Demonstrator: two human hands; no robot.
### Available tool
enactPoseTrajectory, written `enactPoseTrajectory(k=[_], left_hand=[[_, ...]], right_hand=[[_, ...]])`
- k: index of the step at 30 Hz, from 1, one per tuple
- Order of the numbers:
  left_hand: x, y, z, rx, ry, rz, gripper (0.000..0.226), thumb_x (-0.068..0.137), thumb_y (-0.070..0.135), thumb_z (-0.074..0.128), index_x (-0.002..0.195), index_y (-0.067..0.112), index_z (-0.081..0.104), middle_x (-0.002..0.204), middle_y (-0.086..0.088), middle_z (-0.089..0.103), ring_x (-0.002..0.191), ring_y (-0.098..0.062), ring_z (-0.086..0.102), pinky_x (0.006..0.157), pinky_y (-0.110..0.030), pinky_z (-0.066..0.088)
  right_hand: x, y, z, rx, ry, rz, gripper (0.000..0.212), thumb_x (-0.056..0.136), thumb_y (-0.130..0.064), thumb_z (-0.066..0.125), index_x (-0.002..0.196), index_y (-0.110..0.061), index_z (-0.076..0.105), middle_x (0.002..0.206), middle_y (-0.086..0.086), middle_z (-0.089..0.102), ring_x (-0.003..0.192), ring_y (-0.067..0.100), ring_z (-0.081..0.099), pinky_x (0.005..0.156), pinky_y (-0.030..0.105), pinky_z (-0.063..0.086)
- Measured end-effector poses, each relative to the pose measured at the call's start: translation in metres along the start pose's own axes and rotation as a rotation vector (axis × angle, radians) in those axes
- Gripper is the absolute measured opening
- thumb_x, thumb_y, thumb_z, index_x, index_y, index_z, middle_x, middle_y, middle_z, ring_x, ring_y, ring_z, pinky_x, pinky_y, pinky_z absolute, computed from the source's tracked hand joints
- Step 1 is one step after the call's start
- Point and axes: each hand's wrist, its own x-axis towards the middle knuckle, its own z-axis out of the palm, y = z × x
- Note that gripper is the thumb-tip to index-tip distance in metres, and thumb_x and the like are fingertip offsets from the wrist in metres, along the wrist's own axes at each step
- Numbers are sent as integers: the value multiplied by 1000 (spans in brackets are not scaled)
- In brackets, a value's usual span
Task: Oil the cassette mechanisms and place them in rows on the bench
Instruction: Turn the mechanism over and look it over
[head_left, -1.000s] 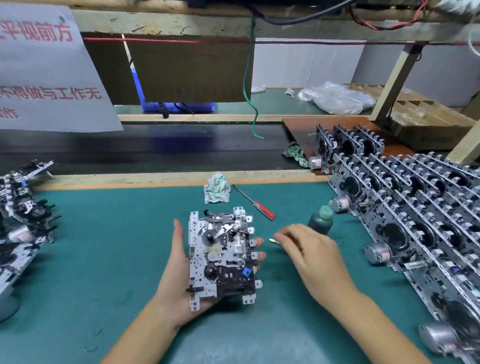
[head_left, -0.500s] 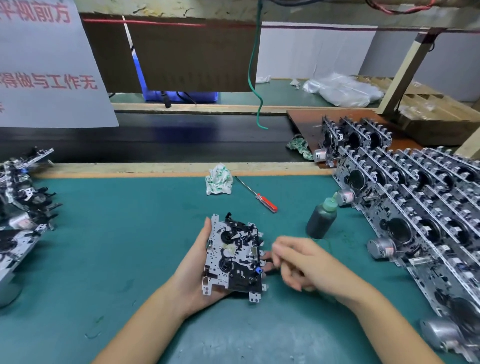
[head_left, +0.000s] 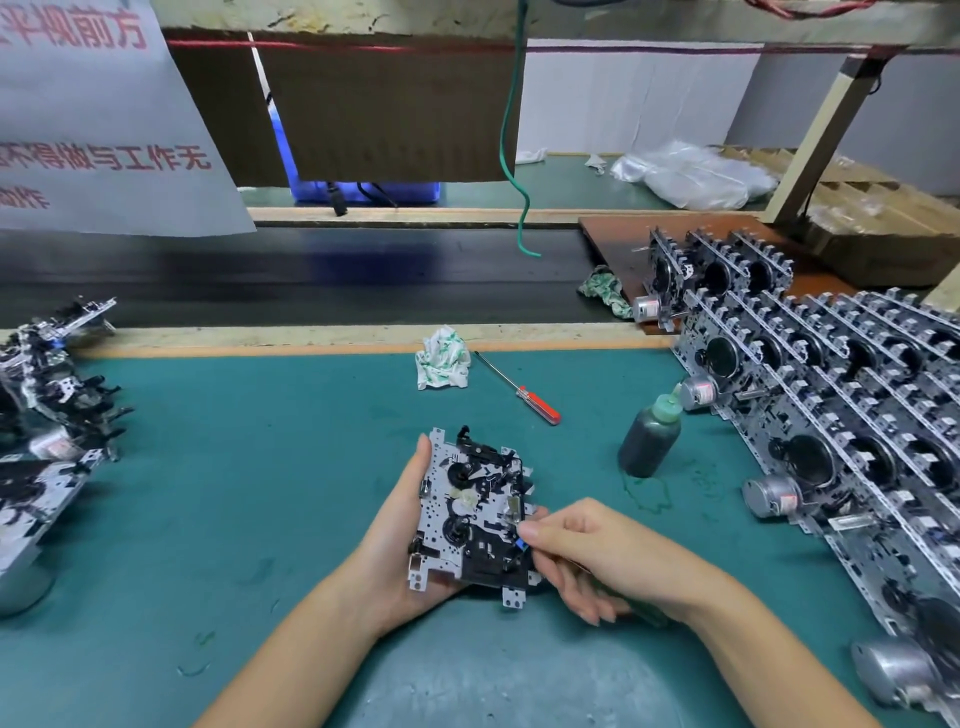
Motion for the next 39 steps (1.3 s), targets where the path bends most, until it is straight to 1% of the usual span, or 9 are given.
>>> enactPoseTrajectory(k=[5,9,16,26,29,31,33,36,39], left_hand=[[0,0,2,-5,21,19,79,79,70,39,105,4,72,117,-26,63,103,-36,65,81,-41,55],[3,-2,2,-6,42,31,76,83,70,37,101,5,74,115,-23,65,99,-35,67,83,-44,51],[4,-2,3,9,45,35,73,84,69,38,95,8,76,112,-20,68,97,-34,68,83,-44,48],[-2,-1,5,-35,18,9,75,86,67,36,98,4,75,117,-21,66,98,-34,68,83,-44,48],[-6,0,7,-128,-11,30,77,86,64,37,105,-2,71,120,-26,62,101,-41,65,85,-46,50],[-10,2,8,-209,-2,43,82,88,64,38,119,-9,60,121,-35,56,105,-52,58,95,-52,43],[-15,3,9,-272,-3,36,84,88,64,40,126,-10,49,124,-40,51,109,-56,54,100,-53,38],[-16,3,9,-327,-29,37,87,87,66,40,128,-10,48,125,-40,50,110,-57,53,99,-55,38],[-13,0,5,-319,-36,39,98,80,75,38,119,-13,58,124,-38,52,111,-55,54,99,-56,37]], right_hand=[[-1,-2,-1,-73,16,-6,54,100,-37,38,50,-17,42,30,-4,37,27,8,26,35,19,21],[-2,-6,-1,-89,22,-8,58,102,-32,35,47,-12,36,28,-2,29,27,8,21,46,8,35],[0,-5,-5,-124,-33,9,58,100,-38,37,48,-12,31,33,-6,21,29,9,18,39,23,17],[0,2,-6,-91,-33,-58,61,99,-43,38,42,-20,35,30,-3,24,29,11,18,37,20,19],[-1,10,-8,46,158,-145,57,98,-40,38,45,-22,42,29,-2,30,28,11,25,42,19,24],[-1,15,-12,30,365,-210,45,98,-35,40,57,-19,51,33,0,41,30,12,34,43,21,29],[-1,20,-14,-162,600,-260,37,99,-29,42,68,-17,58,43,1,53,38,13,46,46,24,37],[0,23,-11,-615,830,-289,25,96,-31,47,80,-22,64,63,-10,60,65,12,57,66,31,44],[1,19,-10,-611,1163,-445,10,90,-29,62,87,-20,59,75,-5,55,74,16,51,66,33,41]])
